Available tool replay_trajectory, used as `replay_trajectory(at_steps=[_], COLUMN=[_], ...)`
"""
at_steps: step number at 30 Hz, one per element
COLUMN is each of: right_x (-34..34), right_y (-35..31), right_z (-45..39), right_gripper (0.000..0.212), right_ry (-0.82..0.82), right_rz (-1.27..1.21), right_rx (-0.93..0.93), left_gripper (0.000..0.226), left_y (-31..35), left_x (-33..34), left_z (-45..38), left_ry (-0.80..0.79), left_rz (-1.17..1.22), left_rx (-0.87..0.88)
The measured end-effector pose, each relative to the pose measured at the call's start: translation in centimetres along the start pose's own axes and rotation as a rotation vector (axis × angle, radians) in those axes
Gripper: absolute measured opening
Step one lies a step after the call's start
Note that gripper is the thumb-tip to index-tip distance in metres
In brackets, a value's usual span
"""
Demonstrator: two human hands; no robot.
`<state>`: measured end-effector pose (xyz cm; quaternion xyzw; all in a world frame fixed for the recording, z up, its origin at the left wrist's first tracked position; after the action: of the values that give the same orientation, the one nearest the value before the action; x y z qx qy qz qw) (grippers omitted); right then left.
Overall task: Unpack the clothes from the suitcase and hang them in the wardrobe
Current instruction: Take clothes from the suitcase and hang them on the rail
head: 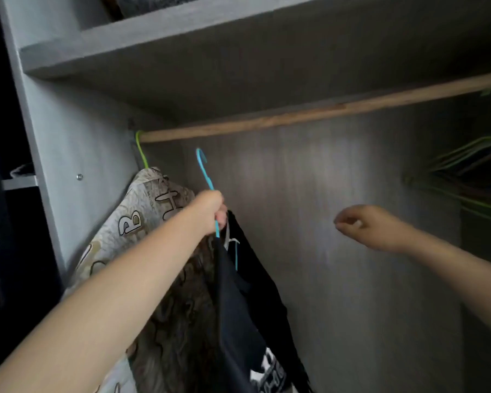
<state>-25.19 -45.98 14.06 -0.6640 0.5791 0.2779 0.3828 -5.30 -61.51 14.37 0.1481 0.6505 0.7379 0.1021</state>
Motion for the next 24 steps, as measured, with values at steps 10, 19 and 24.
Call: replay_trajectory(at_steps=[10,19,24], right_x=[-4.8,-4.1,-3.8], right_y=[-9.2,-8.5,-8.5], right_z=[-12.2,-15.3,-15.2], right_gripper=[0.063,0.081,0.09], right_ry=[0.442,0.345,0.296], right_rz=[0.484,0.696,0.721], right_rx=[-0.139,0.03,0.034], left_gripper=[0.026,0.043,0.025], left_y=[13.3,15.5,13.5], left_x=[-8.8,-10.9,-10.3], left_z=[-0.6,-4.3,-6.1], left_ry=[0.468,0.668,0.596], left_rz=[-0.641,-0.993,-1.227], left_rx=[0.516,0.464,0.358])
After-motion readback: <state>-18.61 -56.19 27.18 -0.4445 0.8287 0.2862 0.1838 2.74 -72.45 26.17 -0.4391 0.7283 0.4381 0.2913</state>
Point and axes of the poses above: each hand's wrist, its own z-axis away from the middle knuckle, its own x-axis out of the palm, y = z × x, the point moved 10 cm from there along -z, towards the middle knuckle, and after that the axes turned 8 degrees about -x, right-handed, at the moved point
